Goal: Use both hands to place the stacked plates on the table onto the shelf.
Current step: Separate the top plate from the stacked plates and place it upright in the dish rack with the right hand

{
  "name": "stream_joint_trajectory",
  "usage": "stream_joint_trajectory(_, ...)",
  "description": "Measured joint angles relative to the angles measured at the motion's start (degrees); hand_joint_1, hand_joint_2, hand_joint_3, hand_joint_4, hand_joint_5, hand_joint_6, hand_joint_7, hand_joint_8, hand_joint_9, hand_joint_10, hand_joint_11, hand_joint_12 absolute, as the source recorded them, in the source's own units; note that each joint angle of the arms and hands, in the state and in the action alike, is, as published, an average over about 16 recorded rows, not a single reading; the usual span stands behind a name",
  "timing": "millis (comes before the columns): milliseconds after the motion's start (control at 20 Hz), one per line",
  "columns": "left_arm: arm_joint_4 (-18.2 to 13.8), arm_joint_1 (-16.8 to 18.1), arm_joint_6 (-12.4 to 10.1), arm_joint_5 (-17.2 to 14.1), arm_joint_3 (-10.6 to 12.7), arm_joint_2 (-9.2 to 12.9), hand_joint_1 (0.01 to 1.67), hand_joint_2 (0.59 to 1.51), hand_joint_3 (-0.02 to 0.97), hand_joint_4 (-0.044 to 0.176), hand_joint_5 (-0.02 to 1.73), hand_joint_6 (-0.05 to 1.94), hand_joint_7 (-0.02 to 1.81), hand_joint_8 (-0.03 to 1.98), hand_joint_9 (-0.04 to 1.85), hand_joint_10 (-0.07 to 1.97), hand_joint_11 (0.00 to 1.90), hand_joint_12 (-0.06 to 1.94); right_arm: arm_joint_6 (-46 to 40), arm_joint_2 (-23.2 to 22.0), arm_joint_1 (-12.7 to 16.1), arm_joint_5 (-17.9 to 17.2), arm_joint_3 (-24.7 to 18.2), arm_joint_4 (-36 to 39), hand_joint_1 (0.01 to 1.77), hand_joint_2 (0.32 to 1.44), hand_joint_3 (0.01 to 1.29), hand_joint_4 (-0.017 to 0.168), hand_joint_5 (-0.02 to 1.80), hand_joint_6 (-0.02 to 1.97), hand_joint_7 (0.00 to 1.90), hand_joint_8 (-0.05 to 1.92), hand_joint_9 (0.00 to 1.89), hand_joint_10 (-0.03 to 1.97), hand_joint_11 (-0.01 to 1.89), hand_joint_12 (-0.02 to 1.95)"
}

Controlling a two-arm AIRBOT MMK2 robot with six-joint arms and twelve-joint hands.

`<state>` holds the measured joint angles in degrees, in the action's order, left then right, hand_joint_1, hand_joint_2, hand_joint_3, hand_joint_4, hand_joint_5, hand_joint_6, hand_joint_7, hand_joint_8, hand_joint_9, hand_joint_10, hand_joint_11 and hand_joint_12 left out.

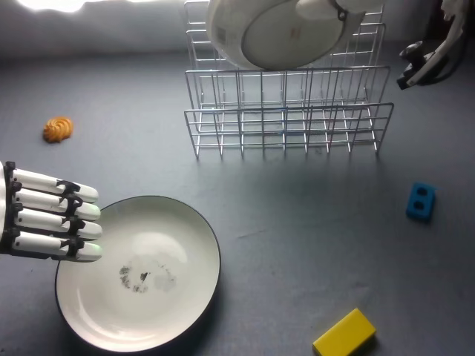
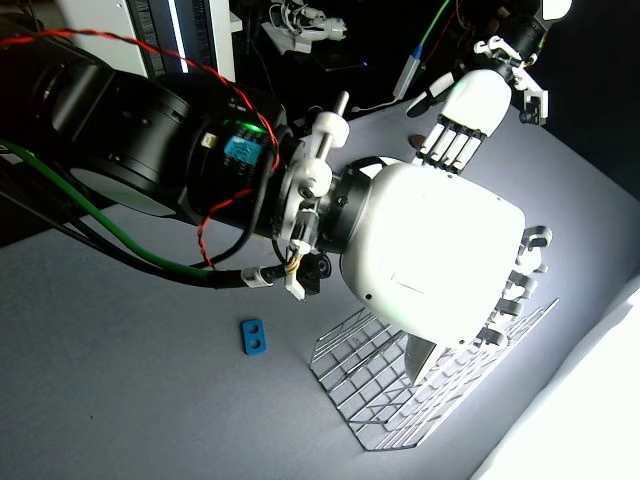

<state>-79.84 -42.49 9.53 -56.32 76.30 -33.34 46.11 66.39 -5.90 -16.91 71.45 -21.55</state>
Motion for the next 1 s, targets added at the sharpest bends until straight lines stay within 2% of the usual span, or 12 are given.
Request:
stream_joint_trajectory(300,0.8,-0.8,-0.1,1.1,-0.3,0.0,0.02,1.056,0.01,0.006,0.05,0.01,0.06,0.01,0.04,0.01,0.02,0.01,0.1,2.2,-1.6,-0.1,2.4,-2.9,1.36,1.0,0.01,-0.009,0.85,1.08,0.99,0.96,0.96,1.1,0.82,1.22)
stream_joint_trajectory(700,2.7,-2.5,-0.3,4.2,-1.5,0.1,0.02,1.056,0.01,0.006,0.05,0.01,0.05,0.01,0.03,0.01,0.02,0.01,0.3,4.6,-4.5,-0.7,5.1,-4.3,1.36,1.0,0.01,-0.009,0.84,1.08,0.98,0.99,0.94,1.12,0.8,1.25)
stream_joint_trajectory(900,3.8,-3.5,-0.3,6.2,-2.6,0.1,0.02,1.057,0.01,0.006,0.05,0.01,0.05,0.01,0.03,0.01,0.02,0.01,0.3,5.4,-5.9,-1.0,6.5,-4.5,1.33,1.03,0.01,-0.007,0.81,1.12,0.94,1.02,0.91,0.99,0.75,1.29)
stream_joint_trajectory(1000,4.5,-4.1,-0.3,7.1,-3.2,0.1,0.02,1.058,0.01,0.006,0.05,0.01,0.05,0.01,0.02,0.01,0.02,0.01,0.3,5.8,-6.4,-1.1,7.1,-4.7,1.3,1.05,0.01,-0.007,0.8,1.13,0.91,0.96,0.89,0.92,0.72,1.3)
